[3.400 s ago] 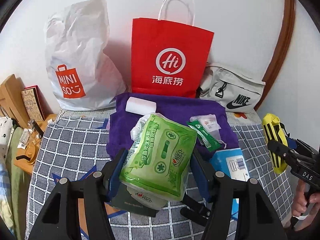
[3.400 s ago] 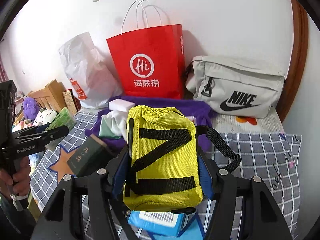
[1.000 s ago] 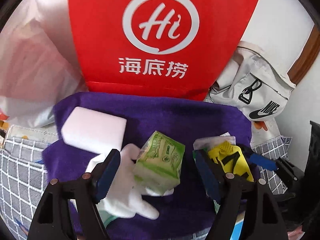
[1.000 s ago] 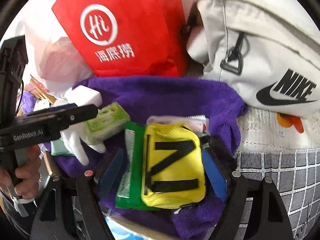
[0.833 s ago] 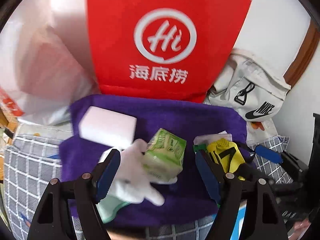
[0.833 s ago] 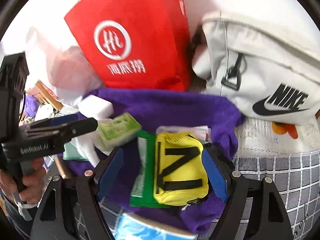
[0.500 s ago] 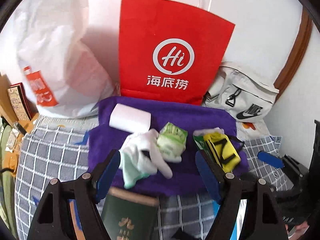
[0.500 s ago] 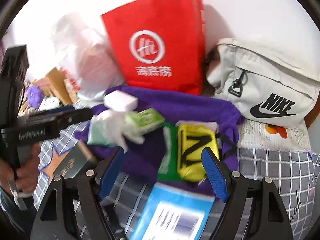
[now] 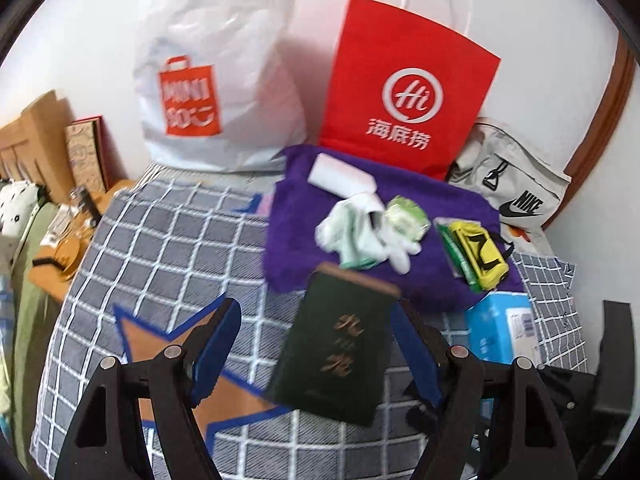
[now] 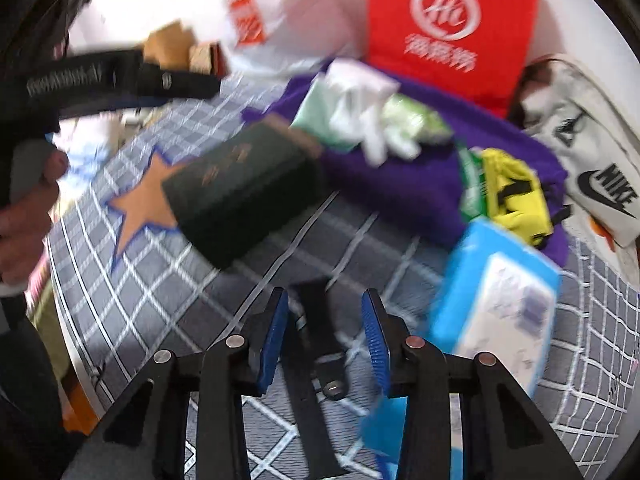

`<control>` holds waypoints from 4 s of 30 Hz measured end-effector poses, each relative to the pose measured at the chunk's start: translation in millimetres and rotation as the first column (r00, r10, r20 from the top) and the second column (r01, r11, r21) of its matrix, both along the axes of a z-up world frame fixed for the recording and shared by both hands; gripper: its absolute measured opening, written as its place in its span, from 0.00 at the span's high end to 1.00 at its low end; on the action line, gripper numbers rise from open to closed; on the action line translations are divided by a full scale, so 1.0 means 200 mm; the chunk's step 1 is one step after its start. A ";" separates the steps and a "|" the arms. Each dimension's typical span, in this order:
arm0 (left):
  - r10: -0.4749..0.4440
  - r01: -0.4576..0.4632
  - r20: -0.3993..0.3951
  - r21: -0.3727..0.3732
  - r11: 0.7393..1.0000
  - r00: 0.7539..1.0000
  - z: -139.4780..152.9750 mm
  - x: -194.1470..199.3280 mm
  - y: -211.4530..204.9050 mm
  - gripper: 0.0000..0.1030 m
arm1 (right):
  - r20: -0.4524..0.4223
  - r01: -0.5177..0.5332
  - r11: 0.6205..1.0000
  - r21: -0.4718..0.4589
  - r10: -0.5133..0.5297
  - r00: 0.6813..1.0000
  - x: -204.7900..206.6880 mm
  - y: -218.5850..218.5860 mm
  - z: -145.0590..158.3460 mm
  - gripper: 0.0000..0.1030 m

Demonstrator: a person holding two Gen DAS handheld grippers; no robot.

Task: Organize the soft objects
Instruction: 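Move the right tool over the bed and grasp a black watch-strap piece, then grasp the second black strap piece with the left tool while the right tool holds its strap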

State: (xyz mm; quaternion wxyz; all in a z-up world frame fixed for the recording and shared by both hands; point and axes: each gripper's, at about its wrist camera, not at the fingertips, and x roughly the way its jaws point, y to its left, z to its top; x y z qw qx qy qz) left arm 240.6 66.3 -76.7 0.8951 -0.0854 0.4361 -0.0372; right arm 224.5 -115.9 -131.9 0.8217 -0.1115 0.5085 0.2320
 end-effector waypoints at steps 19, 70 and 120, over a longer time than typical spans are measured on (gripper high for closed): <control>-0.027 0.028 0.018 -0.065 0.998 0.999 -0.08 -0.08 0.12 0.26 | -0.122 0.024 0.996 -0.081 -0.034 0.992 0.13 0.12 -0.21 0.75; -0.071 0.072 -0.037 0.022 0.997 0.997 -0.20 -0.63 -0.13 0.26 | 0.055 0.105 0.989 0.102 -0.111 0.992 -0.73 -0.23 -0.08 0.81; -0.186 0.206 -0.123 0.174 0.963 0.975 -0.53 -0.60 -0.55 0.47 | 0.032 0.256 0.957 0.136 -0.263 0.964 -0.67 -0.63 -0.19 0.81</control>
